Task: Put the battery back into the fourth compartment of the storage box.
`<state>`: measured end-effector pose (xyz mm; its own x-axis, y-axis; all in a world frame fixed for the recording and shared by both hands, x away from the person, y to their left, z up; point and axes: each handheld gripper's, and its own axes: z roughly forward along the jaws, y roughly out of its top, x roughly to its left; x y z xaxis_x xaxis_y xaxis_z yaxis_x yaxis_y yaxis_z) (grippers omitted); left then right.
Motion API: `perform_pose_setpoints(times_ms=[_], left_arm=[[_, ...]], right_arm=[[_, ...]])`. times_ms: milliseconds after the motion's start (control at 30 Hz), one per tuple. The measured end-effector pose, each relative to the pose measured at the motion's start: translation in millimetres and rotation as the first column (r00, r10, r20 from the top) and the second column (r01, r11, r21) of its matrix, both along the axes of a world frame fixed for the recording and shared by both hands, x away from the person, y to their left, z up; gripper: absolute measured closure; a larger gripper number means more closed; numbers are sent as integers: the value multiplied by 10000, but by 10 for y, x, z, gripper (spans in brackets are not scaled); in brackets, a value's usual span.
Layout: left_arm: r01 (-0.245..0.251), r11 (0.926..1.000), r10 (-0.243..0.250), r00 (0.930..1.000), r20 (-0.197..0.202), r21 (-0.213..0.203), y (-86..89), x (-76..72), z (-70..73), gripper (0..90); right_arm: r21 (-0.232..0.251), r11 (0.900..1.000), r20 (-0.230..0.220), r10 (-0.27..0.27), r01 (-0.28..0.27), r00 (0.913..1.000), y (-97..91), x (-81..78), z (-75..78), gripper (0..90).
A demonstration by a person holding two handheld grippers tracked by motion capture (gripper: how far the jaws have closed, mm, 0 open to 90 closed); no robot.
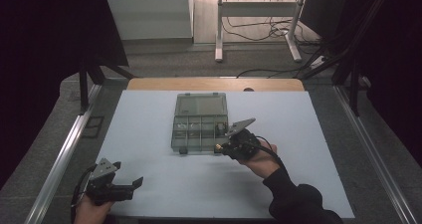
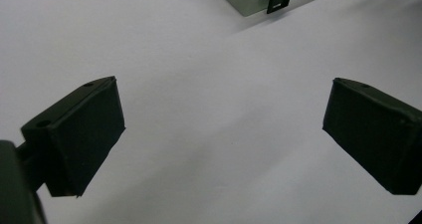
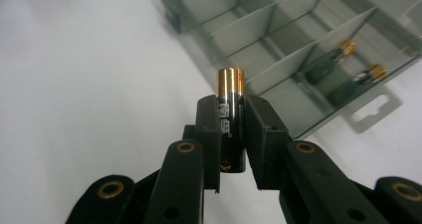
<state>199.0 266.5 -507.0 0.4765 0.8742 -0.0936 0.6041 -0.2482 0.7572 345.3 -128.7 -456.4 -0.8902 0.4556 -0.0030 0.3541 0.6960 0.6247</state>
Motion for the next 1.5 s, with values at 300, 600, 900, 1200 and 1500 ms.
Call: perform_pose_setpoints(times_ms=[300, 600, 900, 1200, 1500], left_arm=[[-2, 10000, 3, 10000, 11, -27, 2, 1, 0, 35], [-3, 10000, 3, 10000, 23, -36, 5, 0, 1, 35], [-7, 10000, 8, 10000, 26, -44, 6, -1, 1, 35], [-1, 10000, 1, 10000, 28, -54, 9, -1, 0, 35], [1, 10000, -1, 10000, 7, -93, 10, -2, 0, 35]], right_arm=[[307, 9978, 61, -591, 588, 9982, -22, 225, 61, 768], [311, 9961, 140, -833, 828, 9964, 52, 380, 99, 768], [348, 9930, 205, -1133, 1125, 9934, 117, 535, 94, 768], [212, 9896, 331, -1430, 1424, 9892, 210, 700, 91, 768], [-37, 9822, 317, -1878, 1880, 9817, 263, 887, -38, 767]])
